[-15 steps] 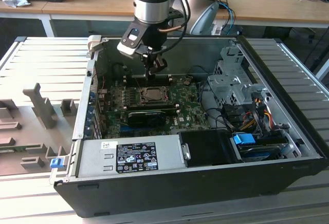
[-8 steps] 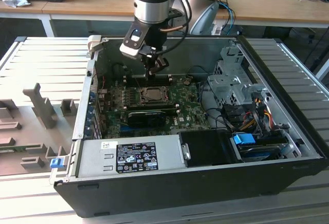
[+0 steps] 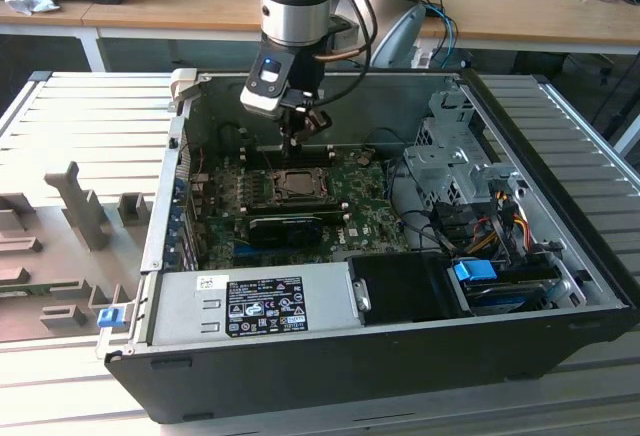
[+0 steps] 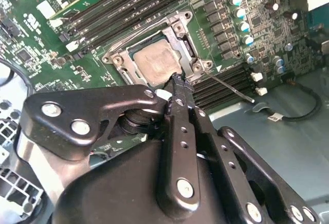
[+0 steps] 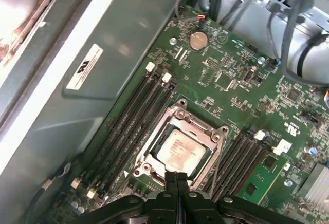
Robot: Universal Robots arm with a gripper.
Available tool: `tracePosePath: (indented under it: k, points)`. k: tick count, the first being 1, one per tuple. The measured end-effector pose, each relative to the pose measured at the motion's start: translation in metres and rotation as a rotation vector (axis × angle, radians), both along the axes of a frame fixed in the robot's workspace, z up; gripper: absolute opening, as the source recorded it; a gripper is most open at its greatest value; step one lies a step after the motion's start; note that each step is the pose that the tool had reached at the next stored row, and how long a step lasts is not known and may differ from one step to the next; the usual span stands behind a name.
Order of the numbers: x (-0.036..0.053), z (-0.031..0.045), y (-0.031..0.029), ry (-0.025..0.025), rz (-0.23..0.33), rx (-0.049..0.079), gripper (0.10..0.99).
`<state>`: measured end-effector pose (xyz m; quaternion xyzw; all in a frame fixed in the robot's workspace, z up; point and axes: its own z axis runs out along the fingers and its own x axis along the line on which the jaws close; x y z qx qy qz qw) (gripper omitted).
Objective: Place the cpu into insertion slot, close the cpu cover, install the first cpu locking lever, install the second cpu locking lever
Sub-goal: 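Install the first cpu locking lever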
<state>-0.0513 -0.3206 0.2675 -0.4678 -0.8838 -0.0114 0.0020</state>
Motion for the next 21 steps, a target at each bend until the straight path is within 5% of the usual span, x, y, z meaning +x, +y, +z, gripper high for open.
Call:
tracePosePath:
  k: [21]
  points:
    - [0.0,0.0,0.0,0.0001,0.291,0.0,0.106]
